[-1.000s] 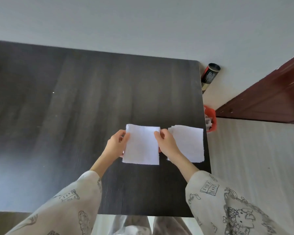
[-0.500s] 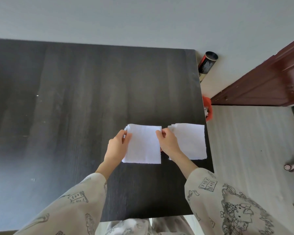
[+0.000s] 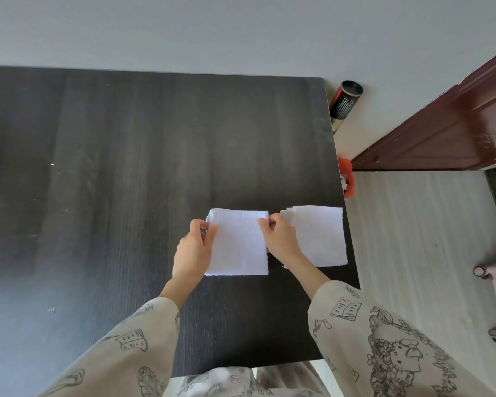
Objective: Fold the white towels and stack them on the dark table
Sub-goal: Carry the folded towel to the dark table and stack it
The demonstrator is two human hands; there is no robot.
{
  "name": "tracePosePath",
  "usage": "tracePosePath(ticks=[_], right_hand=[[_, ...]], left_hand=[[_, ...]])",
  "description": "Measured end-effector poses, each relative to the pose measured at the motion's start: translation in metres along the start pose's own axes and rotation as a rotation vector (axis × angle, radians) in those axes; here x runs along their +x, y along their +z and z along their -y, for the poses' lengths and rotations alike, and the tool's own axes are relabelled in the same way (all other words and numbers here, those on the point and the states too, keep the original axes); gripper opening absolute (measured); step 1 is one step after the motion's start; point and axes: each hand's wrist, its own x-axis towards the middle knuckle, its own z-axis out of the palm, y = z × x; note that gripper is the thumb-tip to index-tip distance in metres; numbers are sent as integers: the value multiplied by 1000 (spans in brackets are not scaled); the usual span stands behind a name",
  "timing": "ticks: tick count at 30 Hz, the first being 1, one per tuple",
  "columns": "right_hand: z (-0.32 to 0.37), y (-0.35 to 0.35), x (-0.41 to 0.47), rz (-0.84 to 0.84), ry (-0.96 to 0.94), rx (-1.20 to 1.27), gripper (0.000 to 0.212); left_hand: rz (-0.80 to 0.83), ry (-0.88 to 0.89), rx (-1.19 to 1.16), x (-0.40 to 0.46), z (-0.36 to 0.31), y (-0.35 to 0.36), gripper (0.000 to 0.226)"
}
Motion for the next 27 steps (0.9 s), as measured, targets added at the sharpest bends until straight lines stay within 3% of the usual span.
tracePosePath(ticks=[6, 8, 10, 13, 21, 27], right_hand=[[0, 1, -15, -101, -44, -70, 21], [-1, 4, -22, -235, -113, -224, 32], [-5, 11, -29, -378, -317, -407, 40], [-18, 28, -32, -383, -563, -675, 50], [-39, 40, -19, -204, -472, -844, 56], [-24, 14, -33, -158, -496, -634, 50]], left_hand=[[-112, 50, 133, -14, 2, -5, 22], [-243, 275, 279, -19, 3, -4, 16], [-346, 547, 448, -20, 3, 2, 21], [-210, 746, 666, -13, 0, 11, 41], [38, 581, 922, 3, 22, 11, 59], [35, 541, 765, -7, -4, 8, 58]])
